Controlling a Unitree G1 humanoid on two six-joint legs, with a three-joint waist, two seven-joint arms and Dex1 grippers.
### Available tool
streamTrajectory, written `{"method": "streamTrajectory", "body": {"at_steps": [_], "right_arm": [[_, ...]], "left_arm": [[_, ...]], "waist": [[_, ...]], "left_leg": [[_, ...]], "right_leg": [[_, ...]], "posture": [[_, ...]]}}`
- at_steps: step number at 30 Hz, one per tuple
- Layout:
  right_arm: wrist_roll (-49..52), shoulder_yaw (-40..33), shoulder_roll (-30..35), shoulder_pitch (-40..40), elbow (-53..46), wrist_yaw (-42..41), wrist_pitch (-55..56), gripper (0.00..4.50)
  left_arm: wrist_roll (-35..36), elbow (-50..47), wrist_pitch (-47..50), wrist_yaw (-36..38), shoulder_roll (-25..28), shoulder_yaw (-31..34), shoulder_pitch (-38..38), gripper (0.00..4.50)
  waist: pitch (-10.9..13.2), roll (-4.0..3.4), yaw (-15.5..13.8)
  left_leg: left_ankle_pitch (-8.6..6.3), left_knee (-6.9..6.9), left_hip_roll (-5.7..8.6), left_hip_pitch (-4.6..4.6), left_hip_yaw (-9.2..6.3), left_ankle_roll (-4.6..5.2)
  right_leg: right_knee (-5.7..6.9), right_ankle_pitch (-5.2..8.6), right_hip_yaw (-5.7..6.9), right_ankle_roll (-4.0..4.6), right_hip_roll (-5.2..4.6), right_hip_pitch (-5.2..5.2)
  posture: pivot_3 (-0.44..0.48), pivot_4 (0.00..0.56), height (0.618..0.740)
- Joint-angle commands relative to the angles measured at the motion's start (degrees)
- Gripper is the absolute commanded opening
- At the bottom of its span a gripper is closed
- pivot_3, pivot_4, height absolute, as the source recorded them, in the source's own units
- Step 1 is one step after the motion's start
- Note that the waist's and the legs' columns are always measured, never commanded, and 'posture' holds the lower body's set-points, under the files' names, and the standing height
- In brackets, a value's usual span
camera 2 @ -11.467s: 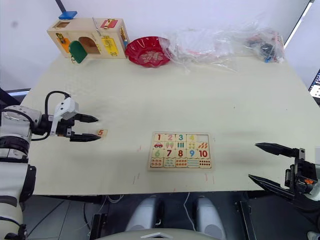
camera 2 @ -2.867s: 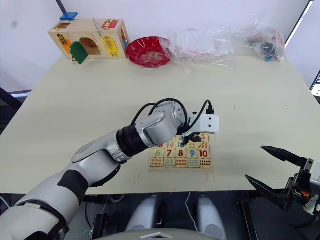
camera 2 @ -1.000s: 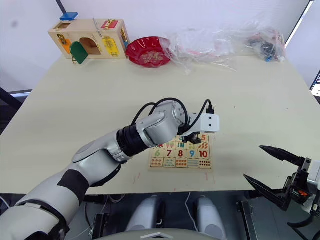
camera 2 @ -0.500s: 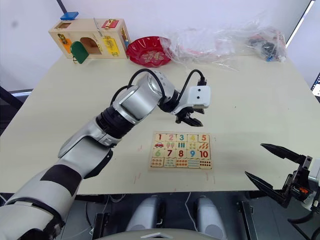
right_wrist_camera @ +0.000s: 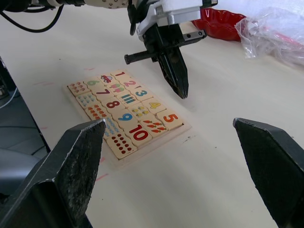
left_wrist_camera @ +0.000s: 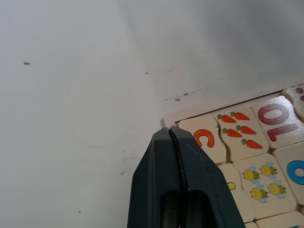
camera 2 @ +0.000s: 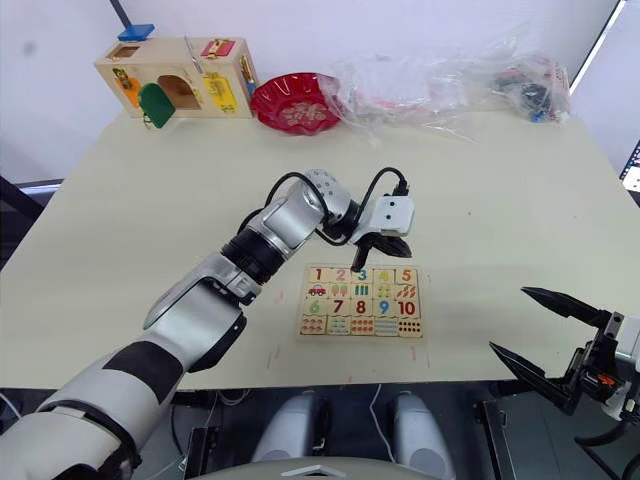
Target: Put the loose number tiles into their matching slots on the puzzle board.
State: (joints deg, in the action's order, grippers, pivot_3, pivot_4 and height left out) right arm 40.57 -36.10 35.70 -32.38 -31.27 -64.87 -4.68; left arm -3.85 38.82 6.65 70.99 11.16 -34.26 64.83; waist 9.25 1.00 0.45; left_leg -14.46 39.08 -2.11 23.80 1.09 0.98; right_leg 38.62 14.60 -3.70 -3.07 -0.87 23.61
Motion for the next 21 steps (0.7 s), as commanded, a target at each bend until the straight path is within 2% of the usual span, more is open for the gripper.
{"method": "streamTrajectory", "body": {"at_steps": [1,21], "right_arm": [[0.6,-0.7,0.2,-0.7,-1.9,0.4,0.3,4.50],[1.3,-1.3,0.5,-1.7,-2.6,0.5,0.0,4.50]], "left_arm": [[-1.8,1.4,-3.4,-1.1,-1.1,1.2,0.1,0.01],[-6.5,3.0,-5.0,-0.6,-1.7,1.4,-1.8,0.01]], "waist": [[0.0,0.00,0.0],[0.0,0.00,0.1]], "left_leg": [[0.00,0.00,0.00,0.00,0.00,0.00],[0.00,0.00,0.00,0.00,-0.01,0.01]], "right_leg": [[0.00,0.00,0.00,0.00,0.00,0.00],[0.00,0.00,0.00,0.01,0.00,0.00]], "posture": [[0.000,0.150,0.740],[0.000,0.150,0.740]]}}
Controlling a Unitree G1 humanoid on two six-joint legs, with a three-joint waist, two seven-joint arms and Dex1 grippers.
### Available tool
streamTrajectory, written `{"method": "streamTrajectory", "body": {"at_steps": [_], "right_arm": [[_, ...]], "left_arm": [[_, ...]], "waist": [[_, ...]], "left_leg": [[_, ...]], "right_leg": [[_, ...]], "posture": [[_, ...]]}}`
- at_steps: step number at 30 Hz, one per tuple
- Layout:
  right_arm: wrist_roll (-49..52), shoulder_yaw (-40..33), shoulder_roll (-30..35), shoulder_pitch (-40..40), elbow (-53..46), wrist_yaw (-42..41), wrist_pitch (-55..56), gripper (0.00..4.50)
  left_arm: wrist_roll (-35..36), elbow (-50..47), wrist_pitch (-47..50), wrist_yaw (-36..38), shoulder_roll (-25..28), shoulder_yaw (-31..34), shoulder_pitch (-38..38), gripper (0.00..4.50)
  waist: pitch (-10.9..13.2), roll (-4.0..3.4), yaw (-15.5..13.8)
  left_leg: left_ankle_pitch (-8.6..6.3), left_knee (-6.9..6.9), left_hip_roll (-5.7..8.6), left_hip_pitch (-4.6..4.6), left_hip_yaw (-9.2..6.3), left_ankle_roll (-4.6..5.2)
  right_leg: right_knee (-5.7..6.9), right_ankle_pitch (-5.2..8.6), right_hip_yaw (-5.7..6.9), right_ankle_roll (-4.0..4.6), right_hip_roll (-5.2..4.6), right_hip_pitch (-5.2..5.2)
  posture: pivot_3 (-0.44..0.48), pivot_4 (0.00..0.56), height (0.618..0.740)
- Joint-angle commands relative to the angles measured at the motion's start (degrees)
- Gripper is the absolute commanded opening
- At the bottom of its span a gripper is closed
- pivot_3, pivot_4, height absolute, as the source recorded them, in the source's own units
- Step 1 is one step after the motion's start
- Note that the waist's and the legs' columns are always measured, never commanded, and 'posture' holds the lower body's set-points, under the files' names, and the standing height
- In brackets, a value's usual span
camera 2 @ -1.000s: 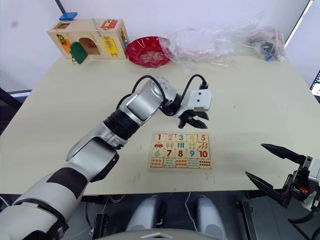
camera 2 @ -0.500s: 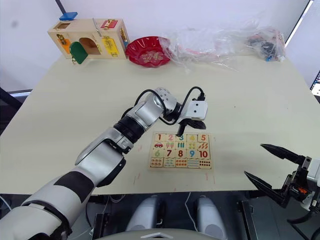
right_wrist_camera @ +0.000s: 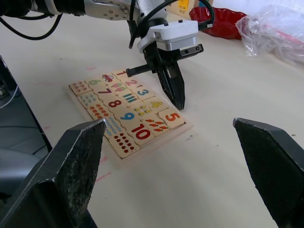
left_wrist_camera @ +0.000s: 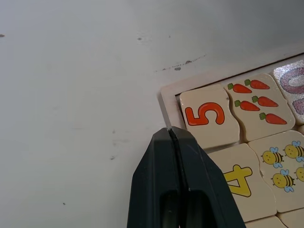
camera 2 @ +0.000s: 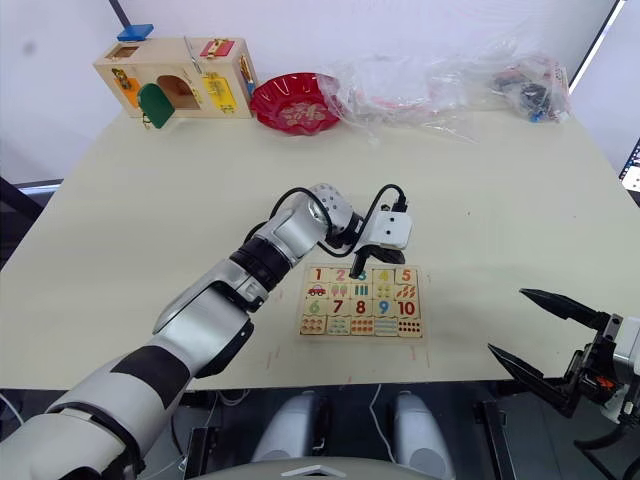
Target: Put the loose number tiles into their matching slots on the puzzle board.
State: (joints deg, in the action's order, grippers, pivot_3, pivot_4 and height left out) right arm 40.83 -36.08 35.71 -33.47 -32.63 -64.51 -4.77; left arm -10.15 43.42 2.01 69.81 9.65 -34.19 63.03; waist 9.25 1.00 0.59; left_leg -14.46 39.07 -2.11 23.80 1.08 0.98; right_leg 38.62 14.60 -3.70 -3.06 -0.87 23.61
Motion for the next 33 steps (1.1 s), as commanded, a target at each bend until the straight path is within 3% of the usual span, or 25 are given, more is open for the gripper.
{"method": "streamTrajectory", "body": {"at_steps": [1,21,26,29,33], "right_arm": [[1.1,-1.3,0.5,-0.6,-1.2,0.1,0.0,4.50],[1.1,-1.2,0.7,-0.7,-1.3,0.1,-0.1,4.50],[2.0,-1.1,0.2,-1.0,-3.1,1.9,-1.3,4.50],[3.2,1.8,-0.7,1.7,-5.8,7.2,-4.0,4.50],[3.0,5.3,-0.8,4.7,-7.1,11.5,-6.6,4.50]], "left_arm": [[-0.3,-1.8,-0.4,0.8,-0.2,1.3,-0.1,0.01],[-1.4,-4.9,1.0,1.2,0.9,2.4,-1.8,0.01],[5.7,-8.9,6.6,1.4,2.1,10.6,-3.0,0.01],[12.5,-15.5,13.1,1.3,5.4,18.2,-6.8,0.01],[16.9,-22.3,17.0,-3.5,6.6,24.4,-11.8,0.01]], "waist": [[0.0,0.00,0.0],[0.0,0.00,0.0],[0.0,-0.01,0.1],[0.0,-0.03,0.6],[0.0,-0.05,0.1]], "left_leg": [[0.00,0.00,0.00,0.00,0.00,0.00],[0.00,0.00,0.00,0.00,0.00,0.00],[0.00,0.00,0.00,0.00,-0.01,0.00],[0.00,-0.01,-0.04,-0.03,0.00,0.00],[0.00,-0.02,-0.05,-0.07,-0.02,0.00]], "right_leg": [[0.00,0.00,0.00,0.00,0.00,0.00],[0.00,0.00,0.00,0.00,0.00,0.00],[0.01,0.00,0.00,0.00,0.00,0.00],[0.03,0.00,-0.02,0.01,0.01,0.01],[0.14,0.00,0.00,0.03,0.02,0.01]], "posture": [[0.000,0.150,0.740],[0.000,0.150,0.740],[0.000,0.150,0.740],[0.000,0.150,0.740],[0.000,0.150,0.740]]}}
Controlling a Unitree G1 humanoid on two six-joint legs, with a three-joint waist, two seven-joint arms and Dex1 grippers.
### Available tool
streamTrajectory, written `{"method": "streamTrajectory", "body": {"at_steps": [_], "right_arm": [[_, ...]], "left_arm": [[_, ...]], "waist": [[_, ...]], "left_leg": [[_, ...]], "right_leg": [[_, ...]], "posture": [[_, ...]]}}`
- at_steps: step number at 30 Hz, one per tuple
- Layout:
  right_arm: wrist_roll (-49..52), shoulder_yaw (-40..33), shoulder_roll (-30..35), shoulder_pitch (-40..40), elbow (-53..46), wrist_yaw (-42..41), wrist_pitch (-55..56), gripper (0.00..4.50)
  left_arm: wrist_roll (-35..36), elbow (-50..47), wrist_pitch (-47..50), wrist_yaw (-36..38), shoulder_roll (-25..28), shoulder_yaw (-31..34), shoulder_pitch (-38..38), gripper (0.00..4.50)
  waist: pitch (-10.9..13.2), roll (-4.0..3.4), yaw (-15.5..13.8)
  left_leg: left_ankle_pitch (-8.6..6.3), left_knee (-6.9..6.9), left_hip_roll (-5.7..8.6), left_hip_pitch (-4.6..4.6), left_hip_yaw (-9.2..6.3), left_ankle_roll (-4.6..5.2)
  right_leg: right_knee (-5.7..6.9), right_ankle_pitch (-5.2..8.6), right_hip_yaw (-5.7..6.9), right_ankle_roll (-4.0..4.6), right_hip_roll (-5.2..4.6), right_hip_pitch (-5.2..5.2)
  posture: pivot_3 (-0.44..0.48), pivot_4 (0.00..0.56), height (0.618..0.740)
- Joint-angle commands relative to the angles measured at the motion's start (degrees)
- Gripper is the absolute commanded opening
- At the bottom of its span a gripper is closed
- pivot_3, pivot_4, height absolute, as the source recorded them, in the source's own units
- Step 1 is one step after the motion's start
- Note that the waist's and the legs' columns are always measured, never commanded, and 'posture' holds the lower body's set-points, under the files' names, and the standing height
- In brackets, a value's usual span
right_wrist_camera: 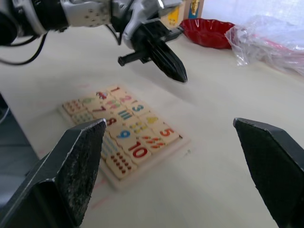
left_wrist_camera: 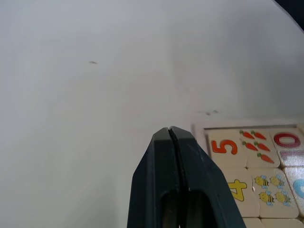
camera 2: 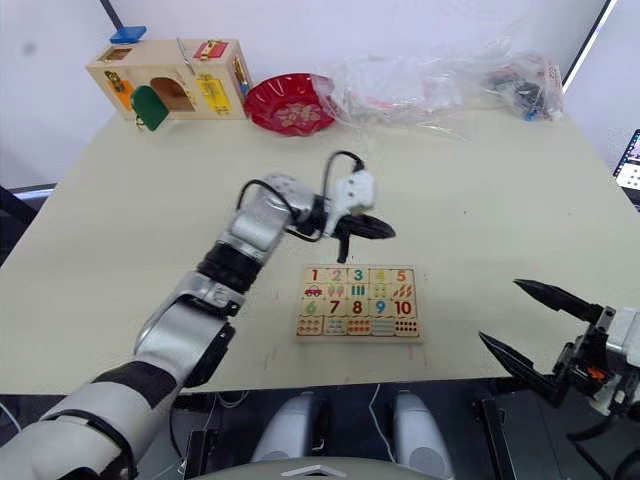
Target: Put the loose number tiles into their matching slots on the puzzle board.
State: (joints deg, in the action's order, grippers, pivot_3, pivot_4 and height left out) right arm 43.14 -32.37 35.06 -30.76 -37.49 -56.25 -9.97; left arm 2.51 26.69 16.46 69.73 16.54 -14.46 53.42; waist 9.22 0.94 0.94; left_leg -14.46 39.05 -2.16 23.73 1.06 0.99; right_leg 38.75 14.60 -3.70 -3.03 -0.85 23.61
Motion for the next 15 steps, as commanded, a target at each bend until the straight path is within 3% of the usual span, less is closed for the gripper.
{"method": "streamTrajectory", "body": {"at_steps": [1,8,15], "right_arm": [[0.6,2.5,-0.2,3.0,-2.3,4.4,-1.8,4.50],[-1.3,14.3,-2.7,19.0,2.7,13.1,-6.5,4.50],[-6.4,22.3,-5.5,34.9,17.2,9.3,-3.5,4.50]], "left_arm": [[5.9,-7.2,3.7,-5.1,-0.5,6.7,-3.6,0.01],[11.5,-19.2,5.5,-22.9,-2.4,19.6,-16.4,0.01],[17.7,-34.8,7.1,-26.9,-0.9,23.5,-30.8,0.01]], "waist": [[0.0,0.01,-0.4],[0.0,0.10,-0.2],[0.0,0.12,-0.4]], "left_leg": [[0.00,0.02,0.02,0.03,-0.01,0.00],[0.00,0.09,0.03,0.03,-0.08,0.00],[0.00,0.07,0.03,-0.01,-0.07,-0.01]], "right_leg": [[-0.01,0.00,0.03,-0.01,-0.03,-0.01],[0.06,-0.01,0.01,-0.04,-0.08,-0.01],[0.07,-0.02,-0.05,-0.03,-0.12,0.00]], "posture": [[0.000,0.150,0.740],[0.000,0.150,0.740],[0.000,0.150,0.740]]}}
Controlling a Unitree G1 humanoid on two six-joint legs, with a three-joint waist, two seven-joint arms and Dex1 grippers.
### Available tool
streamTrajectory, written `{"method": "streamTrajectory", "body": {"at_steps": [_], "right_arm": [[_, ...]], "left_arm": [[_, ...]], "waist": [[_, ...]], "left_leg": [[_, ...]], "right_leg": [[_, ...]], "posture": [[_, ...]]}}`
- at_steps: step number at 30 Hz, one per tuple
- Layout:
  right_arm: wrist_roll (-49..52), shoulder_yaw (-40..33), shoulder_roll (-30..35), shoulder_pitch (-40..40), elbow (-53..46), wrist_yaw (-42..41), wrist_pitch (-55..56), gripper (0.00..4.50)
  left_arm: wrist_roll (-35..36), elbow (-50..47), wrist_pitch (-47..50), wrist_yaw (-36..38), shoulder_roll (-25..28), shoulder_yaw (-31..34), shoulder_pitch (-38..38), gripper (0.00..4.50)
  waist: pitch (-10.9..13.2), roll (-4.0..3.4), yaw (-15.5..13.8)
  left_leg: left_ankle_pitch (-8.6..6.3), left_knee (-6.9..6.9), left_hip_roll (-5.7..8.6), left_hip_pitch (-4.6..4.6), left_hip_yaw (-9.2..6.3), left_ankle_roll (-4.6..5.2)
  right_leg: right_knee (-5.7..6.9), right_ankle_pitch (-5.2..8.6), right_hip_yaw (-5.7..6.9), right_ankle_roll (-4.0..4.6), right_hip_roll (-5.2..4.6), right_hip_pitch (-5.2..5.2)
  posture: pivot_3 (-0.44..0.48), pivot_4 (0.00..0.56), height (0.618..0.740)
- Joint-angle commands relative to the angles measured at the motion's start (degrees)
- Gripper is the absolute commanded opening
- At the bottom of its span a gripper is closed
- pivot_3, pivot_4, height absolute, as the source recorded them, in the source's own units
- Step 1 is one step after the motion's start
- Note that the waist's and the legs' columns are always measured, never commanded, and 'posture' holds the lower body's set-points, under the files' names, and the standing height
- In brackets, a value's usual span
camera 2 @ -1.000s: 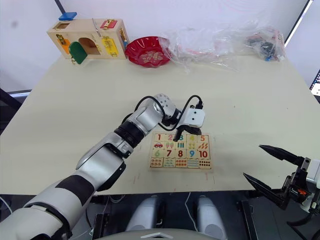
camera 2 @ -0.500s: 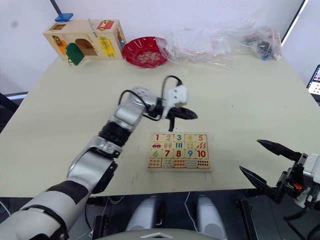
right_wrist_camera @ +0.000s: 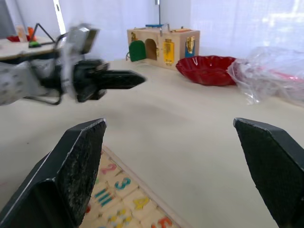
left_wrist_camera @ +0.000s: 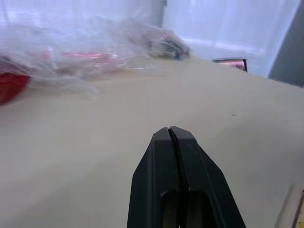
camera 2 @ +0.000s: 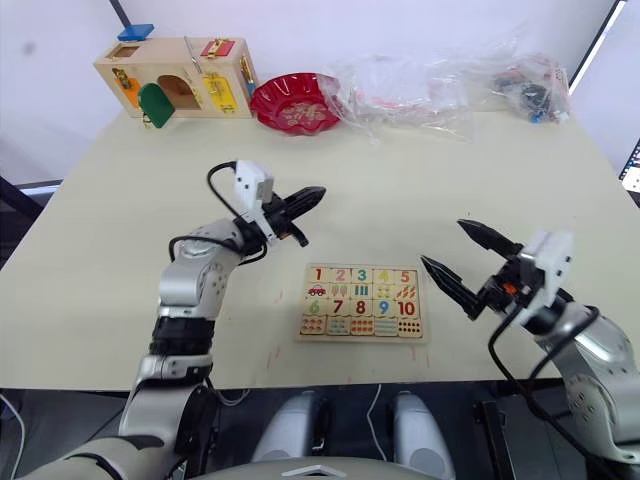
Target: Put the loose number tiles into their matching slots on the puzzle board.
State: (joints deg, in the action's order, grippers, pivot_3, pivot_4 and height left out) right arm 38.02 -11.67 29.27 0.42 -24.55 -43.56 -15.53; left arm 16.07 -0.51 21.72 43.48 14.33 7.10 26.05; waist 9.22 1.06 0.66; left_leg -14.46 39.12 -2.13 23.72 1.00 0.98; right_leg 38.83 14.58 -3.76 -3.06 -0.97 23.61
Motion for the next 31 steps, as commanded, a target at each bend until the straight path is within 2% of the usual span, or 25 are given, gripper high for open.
{"method": "streamTrajectory", "body": {"at_steps": [1,4,6,9,11,13,16,21,31], "right_arm": [[-1.7,1.6,1.3,4.3,6.1,-5.5,2.7,4.50],[-1.9,1.3,5.1,3.8,10.5,-13.5,3.9,4.50],[-1.1,-0.3,7.5,1.5,12.2,-18.1,4.9,4.50],[-0.3,-3.4,10.0,-2.4,13.6,-23.1,7.0,4.50],[-0.6,-5.2,11.3,-5.1,14.3,-26.1,8.6,4.50],[-0.4,-8.7,12.6,-9.2,15.9,-28.4,10.0,4.50],[-0.5,-12.7,13.7,-13.3,18.2,-30.5,11.3,4.50],[-0.2,-16.2,14.1,-15.8,19.9,-31.5,11.6,4.50],[-0.5,-18.0,13.9,-17.2,20.8,-31.7,11.4,4.50]], "left_arm": [[5.4,-9.3,2.5,-0.2,1.9,2.2,-5.3,0.01],[10.8,-13.5,4.2,4.5,6.4,5.0,-12.2,0.76],[13.1,-15.9,4.7,6.0,8.9,5.8,-16.3,1.77],[15.5,-18.1,4.8,8.2,12.4,7.9,-22.5,2.91],[16.1,-18.9,4.1,9.0,14.1,9.1,-26.1,3.45],[17.0,-19.3,3.6,10.7,16.7,12.1,-31.7,4.42],[17.0,-18.5,2.0,12.0,19.0,15.5,-37.9,4.47],[15.4,-16.2,-2.3,13.0,19.9,18.3,-44.4,4.47],[15.3,-15.7,-3.9,11.9,19.6,17.7,-48.0,4.47]], "waist": [[0.0,0.01,-0.2],[0.0,0.02,-0.2],[0.0,0.02,-0.2],[0.0,0.01,-0.2],[0.0,0.00,0.0],[0.0,0.00,0.1],[0.0,0.00,0.1],[0.0,0.00,0.1],[0.0,0.00,0.0]], "left_leg": [[0.00,0.01,0.01,0.01,0.01,0.00],[0.00,0.00,0.01,0.03,0.02,0.00],[0.00,-0.04,-0.04,0.00,0.07,0.00],[0.00,-0.03,-0.03,-0.03,0.04,0.01],[-0.01,-0.04,-0.03,-0.04,0.08,0.01],[-0.01,-0.07,-0.04,-0.05,0.09,0.01],[-0.01,-0.08,-0.06,-0.08,0.12,0.01],[-0.01,-0.09,-0.10,-0.12,0.18,0.01],[-0.01,-0.09,-0.11,-0.10,0.18,0.01]], "right_leg": [[-0.01,0.00,0.05,0.00,-0.01,-0.01],[-0.02,0.00,0.09,0.00,-0.01,-0.01],[-0.04,0.01,0.05,0.01,-0.03,-0.02],[-0.01,0.01,0.08,0.01,-0.03,-0.05],[-0.03,0.02,0.05,0.01,-0.02,-0.05],[-0.04,0.02,0.04,0.02,-0.01,-0.04],[-0.04,0.04,0.03,0.04,0.00,-0.04],[-0.07,0.16,-0.01,0.23,-0.02,-0.05],[-0.08,0.16,-0.01,0.23,-0.02,-0.04]], "posture": [[0.000,0.150,0.740],[0.000,0.150,0.740],[0.000,0.150,0.740],[0.000,0.150,0.740],[0.000,0.150,0.740],[0.000,0.150,0.740],[0.000,0.150,0.740],[0.000,0.150,0.740],[0.000,0.150,0.740]]}}
